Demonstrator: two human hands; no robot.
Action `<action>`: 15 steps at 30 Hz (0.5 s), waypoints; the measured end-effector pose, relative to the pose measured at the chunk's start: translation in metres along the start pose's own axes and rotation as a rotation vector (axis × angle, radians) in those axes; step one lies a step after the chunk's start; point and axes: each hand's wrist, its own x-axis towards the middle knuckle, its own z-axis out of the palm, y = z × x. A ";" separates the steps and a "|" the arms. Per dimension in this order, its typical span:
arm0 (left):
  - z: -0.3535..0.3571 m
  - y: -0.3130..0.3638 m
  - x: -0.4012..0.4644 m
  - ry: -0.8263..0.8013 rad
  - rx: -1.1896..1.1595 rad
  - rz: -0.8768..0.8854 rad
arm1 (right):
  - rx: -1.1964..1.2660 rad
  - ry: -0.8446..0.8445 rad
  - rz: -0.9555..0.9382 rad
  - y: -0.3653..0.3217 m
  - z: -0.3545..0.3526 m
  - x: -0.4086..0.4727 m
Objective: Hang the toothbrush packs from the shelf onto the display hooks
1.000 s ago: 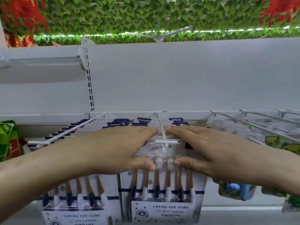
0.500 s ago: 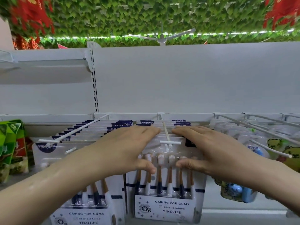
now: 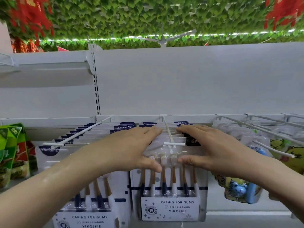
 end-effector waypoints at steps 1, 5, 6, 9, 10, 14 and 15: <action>0.000 0.000 0.000 -0.004 0.001 -0.001 | 0.012 -0.004 -0.002 0.001 0.000 0.001; 0.002 -0.001 0.003 0.023 0.025 0.001 | 0.048 -0.039 -0.012 0.006 0.002 0.004; 0.002 -0.002 0.004 0.029 0.030 0.000 | 0.059 -0.038 -0.015 0.007 0.003 0.005; 0.002 -0.001 0.008 0.032 0.064 -0.002 | 0.073 -0.027 -0.017 0.009 0.005 0.007; 0.002 -0.001 0.009 0.033 0.073 -0.003 | 0.077 -0.026 -0.016 0.010 0.005 0.008; 0.002 0.000 0.010 0.035 0.086 -0.010 | 0.063 -0.028 -0.020 0.011 0.007 0.009; 0.003 -0.001 0.010 0.033 0.094 -0.014 | 0.058 -0.033 -0.016 0.011 0.007 0.009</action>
